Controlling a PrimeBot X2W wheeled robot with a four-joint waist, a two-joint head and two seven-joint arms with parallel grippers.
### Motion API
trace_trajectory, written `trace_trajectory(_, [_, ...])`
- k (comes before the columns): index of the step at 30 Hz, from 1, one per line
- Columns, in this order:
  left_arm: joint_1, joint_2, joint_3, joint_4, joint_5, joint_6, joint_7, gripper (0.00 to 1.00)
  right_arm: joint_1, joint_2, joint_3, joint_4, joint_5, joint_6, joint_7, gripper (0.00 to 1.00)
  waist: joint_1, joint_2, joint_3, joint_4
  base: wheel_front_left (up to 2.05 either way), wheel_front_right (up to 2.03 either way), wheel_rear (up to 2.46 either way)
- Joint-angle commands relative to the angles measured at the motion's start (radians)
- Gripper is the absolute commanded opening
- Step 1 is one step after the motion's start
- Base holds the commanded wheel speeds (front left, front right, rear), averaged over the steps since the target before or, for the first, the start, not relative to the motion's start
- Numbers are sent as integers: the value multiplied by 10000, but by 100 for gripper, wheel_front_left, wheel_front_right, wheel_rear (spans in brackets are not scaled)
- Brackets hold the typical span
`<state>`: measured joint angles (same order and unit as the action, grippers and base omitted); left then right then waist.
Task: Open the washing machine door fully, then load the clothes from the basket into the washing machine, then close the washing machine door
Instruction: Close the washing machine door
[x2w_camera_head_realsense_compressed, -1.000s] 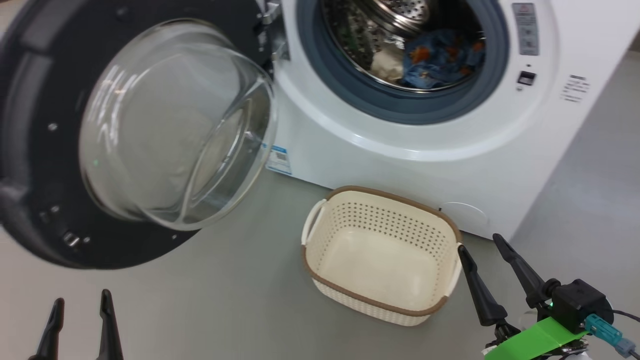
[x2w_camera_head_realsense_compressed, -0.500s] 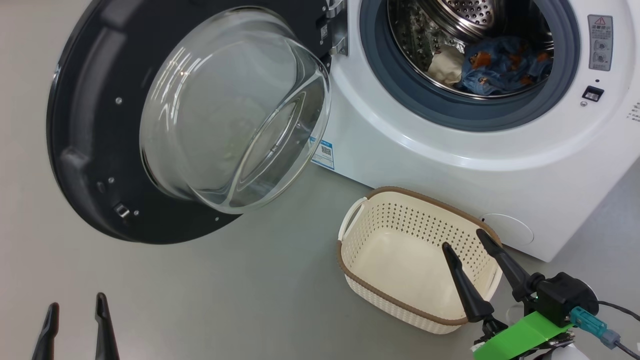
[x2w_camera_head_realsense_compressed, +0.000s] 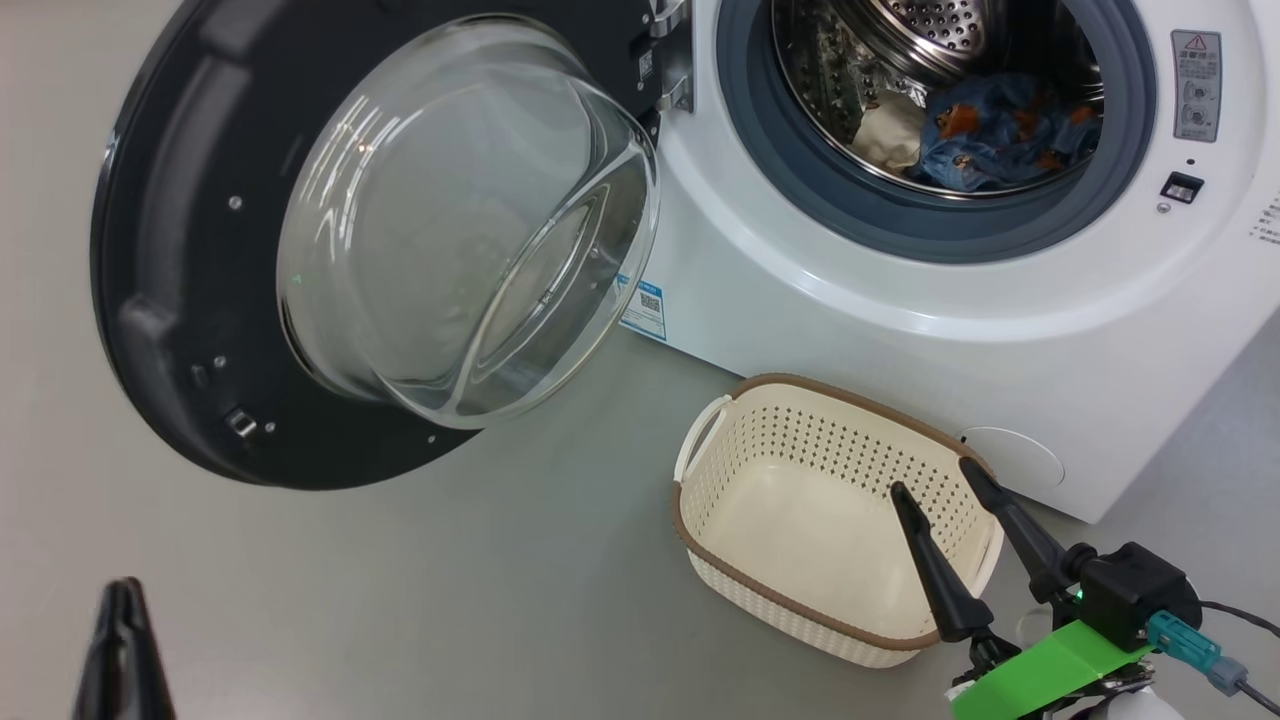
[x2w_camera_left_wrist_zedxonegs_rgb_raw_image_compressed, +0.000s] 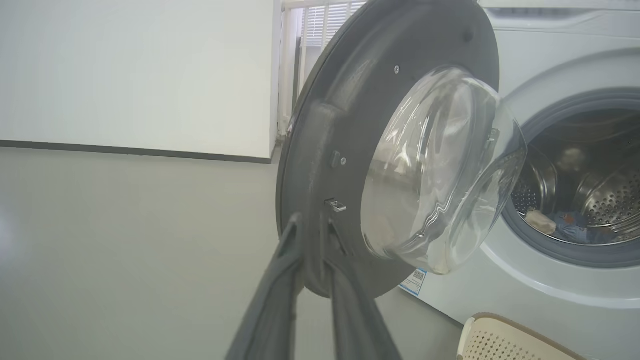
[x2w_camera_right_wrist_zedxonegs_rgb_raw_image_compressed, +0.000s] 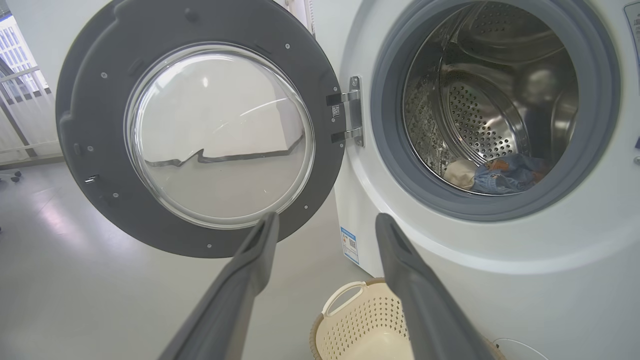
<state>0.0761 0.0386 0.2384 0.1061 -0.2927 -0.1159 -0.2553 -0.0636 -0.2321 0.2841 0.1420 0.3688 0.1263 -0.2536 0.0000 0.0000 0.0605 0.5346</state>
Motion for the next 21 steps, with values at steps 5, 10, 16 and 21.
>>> trace_trajectory(5, [-1567,954,425,-797,-1218,-140,-65,0,88,-70,-163,-336,-112,44,-82,100,0,0,80,-57,0,0,0])
trace_trajectory(10, [-2632,2188,529,-853,-2891,-144,-65,0,93,-45,-231,-411,-174,44,-82,100,0,0,199,-288,0,0,0])
trace_trajectory(16, [-4366,4306,496,510,-5351,-146,-39,0,33,-66,-237,-459,-209,44,-82,100,0,0,413,-683,0,0,0])
trace_trajectory(21, [-5947,5559,169,2531,-7519,-146,659,0,-109,-130,-243,-482,-230,44,-82,100,0,0,674,-1012,0,0,0])
